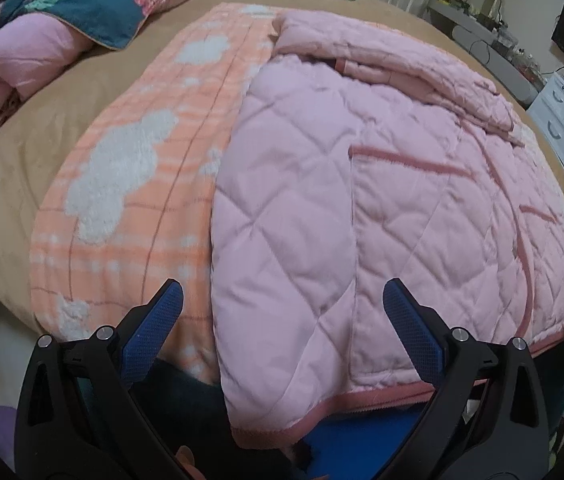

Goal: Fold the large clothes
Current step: 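Move both open tools to the ribbed hem of the jacket, then close both tools on the ribbed hem corners of the jacket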

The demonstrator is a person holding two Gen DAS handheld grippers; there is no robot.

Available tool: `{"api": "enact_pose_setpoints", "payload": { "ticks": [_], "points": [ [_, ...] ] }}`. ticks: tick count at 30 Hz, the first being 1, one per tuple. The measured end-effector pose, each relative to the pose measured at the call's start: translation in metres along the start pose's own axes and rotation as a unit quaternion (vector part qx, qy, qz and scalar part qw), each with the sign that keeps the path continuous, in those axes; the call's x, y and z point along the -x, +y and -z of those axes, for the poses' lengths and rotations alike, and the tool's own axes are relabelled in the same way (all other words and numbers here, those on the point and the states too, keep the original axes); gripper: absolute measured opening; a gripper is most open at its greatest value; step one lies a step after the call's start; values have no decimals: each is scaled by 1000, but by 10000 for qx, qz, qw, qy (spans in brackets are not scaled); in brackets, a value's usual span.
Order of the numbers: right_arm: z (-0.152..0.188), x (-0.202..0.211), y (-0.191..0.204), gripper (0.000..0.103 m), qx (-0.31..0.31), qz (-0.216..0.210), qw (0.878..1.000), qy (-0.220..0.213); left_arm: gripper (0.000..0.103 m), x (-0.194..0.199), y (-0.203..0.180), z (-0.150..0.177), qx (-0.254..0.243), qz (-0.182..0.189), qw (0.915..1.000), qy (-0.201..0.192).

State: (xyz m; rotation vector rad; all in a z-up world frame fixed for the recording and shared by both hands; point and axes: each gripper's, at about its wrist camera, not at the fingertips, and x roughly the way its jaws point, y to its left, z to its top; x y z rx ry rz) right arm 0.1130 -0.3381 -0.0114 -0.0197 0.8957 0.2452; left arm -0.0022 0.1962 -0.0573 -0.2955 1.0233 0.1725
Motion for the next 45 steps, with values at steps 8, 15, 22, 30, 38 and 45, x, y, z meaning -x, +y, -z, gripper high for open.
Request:
{"api": "enact_pose_setpoints", "payload": {
  "ticks": [8, 15, 22, 30, 38, 45],
  "points": [
    [22, 4, -9, 99, 25, -205, 9995, 258, 94, -13, 6, 15, 32, 32, 9997, 232],
    [42, -4, -15, 99, -98, -513, 9961, 711, 94, -19, 7, 24, 42, 132, 9993, 340],
    [50, -15, -9, 98, -110, -645, 9932, 966, 94, -25, 7, 28, 51, 227, 9989, 412],
    [53, -33, 5, 87, -63, -784, 9900, 1171, 94, -26, 10, 31, 84, 285, 9987, 405],
    [53, -26, 9, 42, 26, -955, 9916, 871, 94, -28, 9, 30, 83, 270, 9988, 412],
    [35, 2, 12, 24, 20, -1233, 9922, 172, 94, -30, 8, 30, 78, 246, 9988, 423]
  ]
}}
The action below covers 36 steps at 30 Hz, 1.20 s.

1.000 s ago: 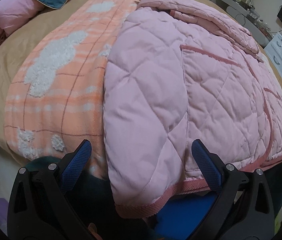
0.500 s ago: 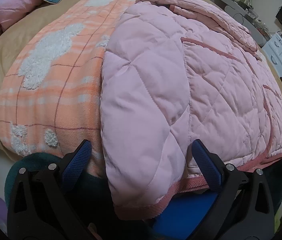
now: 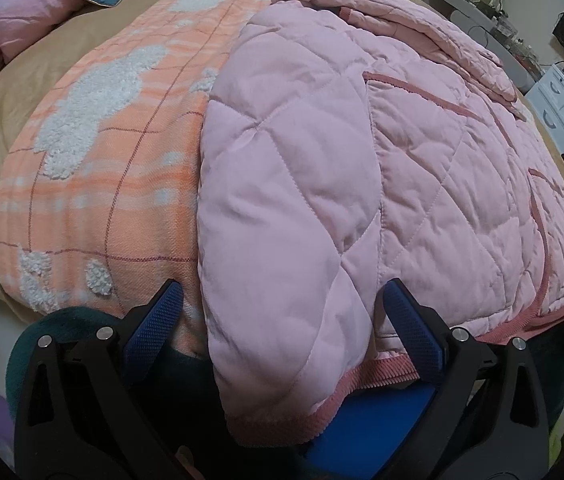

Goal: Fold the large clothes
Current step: 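Close both tools on the ribbed hem corners of the jacket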

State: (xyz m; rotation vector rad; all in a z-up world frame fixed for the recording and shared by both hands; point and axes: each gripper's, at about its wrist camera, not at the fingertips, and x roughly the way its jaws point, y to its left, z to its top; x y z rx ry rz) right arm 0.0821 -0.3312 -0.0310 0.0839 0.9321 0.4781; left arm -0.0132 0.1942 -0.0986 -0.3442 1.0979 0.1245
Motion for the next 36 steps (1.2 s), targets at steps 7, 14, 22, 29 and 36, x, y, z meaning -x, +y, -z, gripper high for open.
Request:
{"api": "enact_pose_setpoints", "payload": {
  "ticks": [7, 14, 22, 29, 36],
  "points": [
    [-21, 25, 11, 22, 5, -228, 9974, -678, 78, 0, -4, 5, -131, 141, 9998, 37],
    [-34, 33, 16, 21, -38, -336, 9946, -982, 36, 9, -14, 17, -365, 371, 9986, 11],
    [-44, 33, 16, 20, -144, -391, 9918, -1212, 10, 32, -28, 3, -593, 346, 9965, -469],
    [-59, 36, 12, 19, -289, -451, 9893, -1361, 9, 55, -33, -30, -513, 461, 9927, -987],
    [-78, 40, 9, 19, -440, -496, 9864, -1504, 8, 80, -50, -65, -601, 563, 9862, -1439]
  ]
}}
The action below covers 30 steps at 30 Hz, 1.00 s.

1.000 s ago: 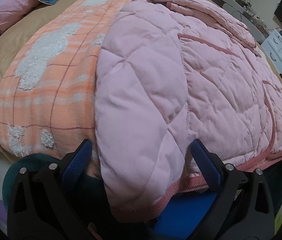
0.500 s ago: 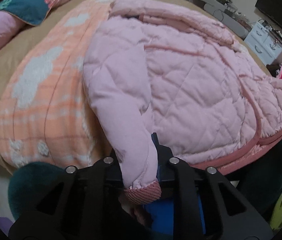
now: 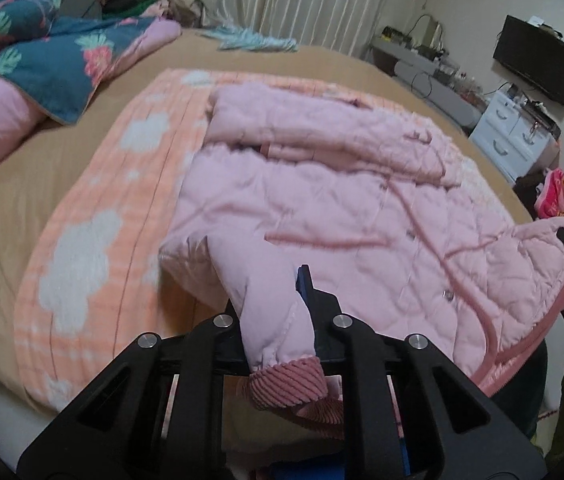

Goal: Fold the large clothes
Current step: 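Close both tools on the ribbed hem corners of the jacket, then lift the hem with both tools and fold it toward the collar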

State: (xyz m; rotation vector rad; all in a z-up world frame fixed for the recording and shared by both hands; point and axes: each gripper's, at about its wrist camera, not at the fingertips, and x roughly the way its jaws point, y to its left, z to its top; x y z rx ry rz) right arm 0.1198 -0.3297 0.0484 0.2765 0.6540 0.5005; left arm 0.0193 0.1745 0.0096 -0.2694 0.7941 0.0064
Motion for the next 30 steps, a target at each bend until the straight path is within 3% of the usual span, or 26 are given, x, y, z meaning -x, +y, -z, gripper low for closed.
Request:
{"api": "enact_pose_setpoints", "payload": {
  "ticks": [13, 30],
  "points": [
    [-42, -11, 5, 19, -15, -17, 9998, -173, 8, 7, -4, -51, 208, 79, 9987, -455],
    [-105, -30, 6, 19, -72, 52, 9996, -273, 8, 9, -10, -111, 307, -93, 9961, -828]
  ]
}}
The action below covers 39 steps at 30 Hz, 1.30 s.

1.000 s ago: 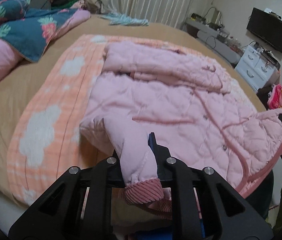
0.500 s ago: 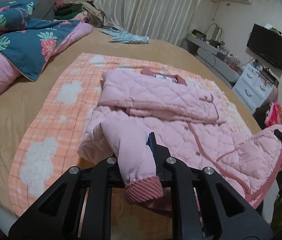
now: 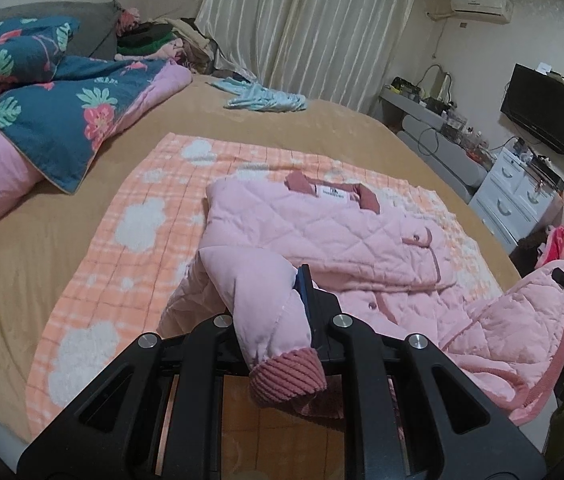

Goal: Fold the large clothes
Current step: 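Lift the hem with both tools and fold it toward the collar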

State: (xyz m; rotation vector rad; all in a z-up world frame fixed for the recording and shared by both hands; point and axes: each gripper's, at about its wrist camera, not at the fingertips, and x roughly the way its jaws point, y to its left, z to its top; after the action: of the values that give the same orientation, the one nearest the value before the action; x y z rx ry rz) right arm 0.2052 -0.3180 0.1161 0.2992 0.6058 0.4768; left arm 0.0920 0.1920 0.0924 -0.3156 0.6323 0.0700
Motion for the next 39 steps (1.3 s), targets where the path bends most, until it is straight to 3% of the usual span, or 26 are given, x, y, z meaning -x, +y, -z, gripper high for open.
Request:
{"api": "enact_pose_setpoints", "payload": {
  "ticks": [12, 22, 39],
  "points": [
    [-42, -12, 7, 19, 154, 242, 9995, -88, 8, -2, -7, -41, -76, -231, 9991, -340],
    [-65, -39, 3, 19, 96, 340, 9994, -47, 9, -20, -4, -62, -103, -376, 9984, -403],
    [-90, -108, -29, 23, -284, 415, 9984, 263, 10, -87, 2, -88, -268, -845, 9956, -315]
  ]
}}
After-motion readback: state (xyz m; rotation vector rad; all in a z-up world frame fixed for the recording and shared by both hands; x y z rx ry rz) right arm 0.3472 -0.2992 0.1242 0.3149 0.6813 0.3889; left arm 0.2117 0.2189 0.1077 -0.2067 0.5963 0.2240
